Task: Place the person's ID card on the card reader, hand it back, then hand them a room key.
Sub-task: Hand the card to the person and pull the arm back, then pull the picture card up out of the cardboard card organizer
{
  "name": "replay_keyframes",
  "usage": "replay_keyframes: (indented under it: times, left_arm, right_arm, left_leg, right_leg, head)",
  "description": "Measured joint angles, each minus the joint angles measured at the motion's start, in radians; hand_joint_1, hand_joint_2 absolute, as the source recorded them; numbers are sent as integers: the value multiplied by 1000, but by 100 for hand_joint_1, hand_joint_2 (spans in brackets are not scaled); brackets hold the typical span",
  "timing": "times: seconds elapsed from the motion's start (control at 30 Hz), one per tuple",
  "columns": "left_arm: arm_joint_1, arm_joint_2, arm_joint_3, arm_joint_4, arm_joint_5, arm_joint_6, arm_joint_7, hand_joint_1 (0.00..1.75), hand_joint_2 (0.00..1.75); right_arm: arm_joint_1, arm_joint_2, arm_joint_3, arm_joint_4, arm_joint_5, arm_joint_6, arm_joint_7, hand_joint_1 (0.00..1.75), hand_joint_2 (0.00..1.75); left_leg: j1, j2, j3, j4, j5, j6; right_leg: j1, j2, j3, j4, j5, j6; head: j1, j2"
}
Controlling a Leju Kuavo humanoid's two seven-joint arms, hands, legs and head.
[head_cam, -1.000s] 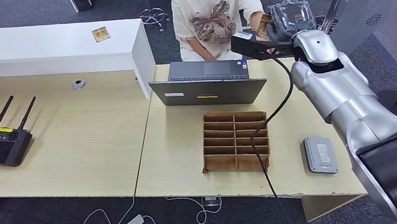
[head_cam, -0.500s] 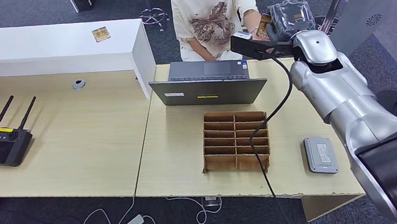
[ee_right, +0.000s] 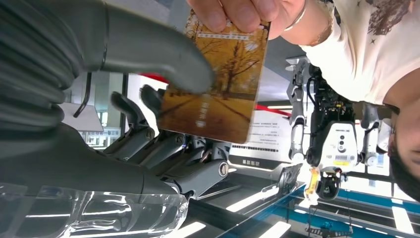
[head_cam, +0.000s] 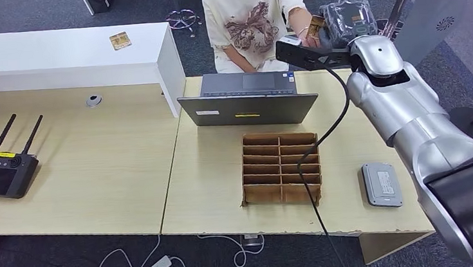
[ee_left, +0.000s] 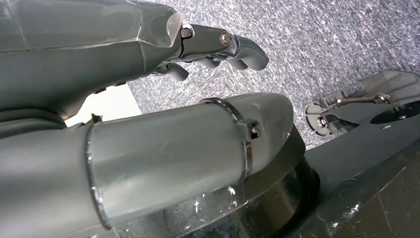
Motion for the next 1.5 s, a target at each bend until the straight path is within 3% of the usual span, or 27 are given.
replay_keyframes:
  times: [1.03,1.5]
  left_arm:
    - [2,1,0,0,11,9,-3,0,0]
    - [3,2,0,0,15,10,-5,0,0]
  right_arm:
    - [5,3,-55,4,12,-24,-18,0,175]
    - [6,8,-113,4,-18,-49,-65,0,175]
  left_leg:
    - [0,0,0,0,0,0]
    - [0,0,0,0,0,0]
  right_leg:
    - [0,0,0,0,0,0]
    - [0,0,0,0,0,0]
  head:
    - [0,0]
    - [0,0]
